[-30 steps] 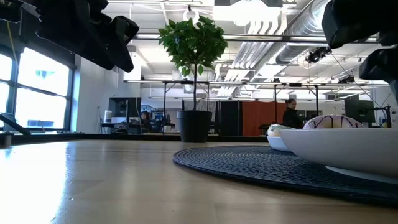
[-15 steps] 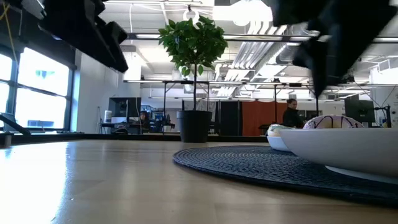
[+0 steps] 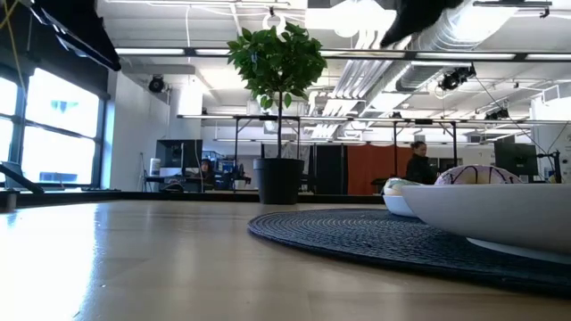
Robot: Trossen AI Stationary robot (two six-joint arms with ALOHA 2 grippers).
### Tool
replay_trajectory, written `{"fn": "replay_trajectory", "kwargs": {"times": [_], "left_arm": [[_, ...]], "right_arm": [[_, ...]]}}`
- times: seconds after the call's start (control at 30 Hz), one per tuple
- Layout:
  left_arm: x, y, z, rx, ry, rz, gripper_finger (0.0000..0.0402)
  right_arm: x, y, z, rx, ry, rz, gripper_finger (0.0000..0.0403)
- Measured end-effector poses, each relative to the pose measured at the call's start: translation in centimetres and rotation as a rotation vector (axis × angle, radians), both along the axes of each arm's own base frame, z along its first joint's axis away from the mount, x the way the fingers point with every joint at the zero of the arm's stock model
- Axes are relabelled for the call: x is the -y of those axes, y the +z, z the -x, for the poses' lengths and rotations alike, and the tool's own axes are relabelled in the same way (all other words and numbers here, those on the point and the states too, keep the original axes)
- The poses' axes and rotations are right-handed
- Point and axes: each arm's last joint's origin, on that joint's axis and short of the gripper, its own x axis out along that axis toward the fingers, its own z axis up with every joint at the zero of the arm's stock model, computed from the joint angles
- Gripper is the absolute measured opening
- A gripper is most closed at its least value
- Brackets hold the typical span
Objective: Pick & Place donuts
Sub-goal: Return to Home Position
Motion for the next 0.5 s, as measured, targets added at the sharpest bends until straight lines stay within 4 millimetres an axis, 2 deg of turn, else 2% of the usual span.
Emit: {"fn": "replay_trajectory", "kwargs": {"times": [0.1, 0.23, 0.37, 0.5], "left_arm": [[-1.3, 0.9, 2.3, 0.064, 0.027, -0.004, 0.0158], [-2.5, 1.0, 4.6, 0.151, 0.015, 0.009, 0.0158], [-3.0, -0.9, 5.8, 0.248, -0.077, 0.004, 0.0158], [-2.6, -3.6, 5.6, 0.401, -0.229, 0.037, 0.0158]], "right_arm": [[0.7, 1.6, 1.7, 0.111, -0.022, 0.082, 0.0209], [1.3, 1.2, 3.5, 0.291, 0.042, 0.109, 0.0209], [1.5, -1.0, 5.3, 0.487, 0.182, 0.132, 0.0211], [2.1, -2.4, 7.4, 0.694, 0.202, 0.166, 0.0209]]}}
